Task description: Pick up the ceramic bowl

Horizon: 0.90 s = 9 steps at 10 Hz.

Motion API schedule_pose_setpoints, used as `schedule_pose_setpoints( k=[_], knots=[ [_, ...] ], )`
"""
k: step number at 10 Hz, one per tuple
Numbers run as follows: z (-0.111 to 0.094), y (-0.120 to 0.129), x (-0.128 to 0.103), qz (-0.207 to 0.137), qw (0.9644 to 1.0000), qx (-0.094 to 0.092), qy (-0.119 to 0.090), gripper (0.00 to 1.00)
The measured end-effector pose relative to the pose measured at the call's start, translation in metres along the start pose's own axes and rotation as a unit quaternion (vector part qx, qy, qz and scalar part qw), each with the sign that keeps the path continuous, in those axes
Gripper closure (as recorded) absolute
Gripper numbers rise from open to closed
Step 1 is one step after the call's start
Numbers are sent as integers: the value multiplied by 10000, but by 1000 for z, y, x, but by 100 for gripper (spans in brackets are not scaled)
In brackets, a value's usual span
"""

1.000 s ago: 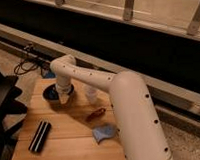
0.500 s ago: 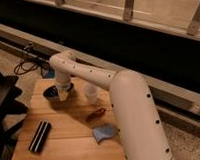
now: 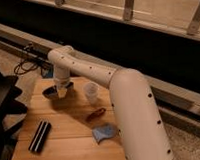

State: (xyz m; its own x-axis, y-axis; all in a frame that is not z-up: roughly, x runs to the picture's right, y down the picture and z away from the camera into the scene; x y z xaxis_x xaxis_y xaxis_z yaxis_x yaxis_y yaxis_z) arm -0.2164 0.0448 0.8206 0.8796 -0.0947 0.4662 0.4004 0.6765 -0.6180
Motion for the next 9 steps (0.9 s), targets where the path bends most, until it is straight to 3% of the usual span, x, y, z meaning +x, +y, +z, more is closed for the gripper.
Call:
schedule_pose_setpoints(
  k=[2,9],
  knots=[
    [-15,0,-6,-33,10000,13,11,96],
    [-25,-3,-12,-64,10000,44,37,96]
  ],
)
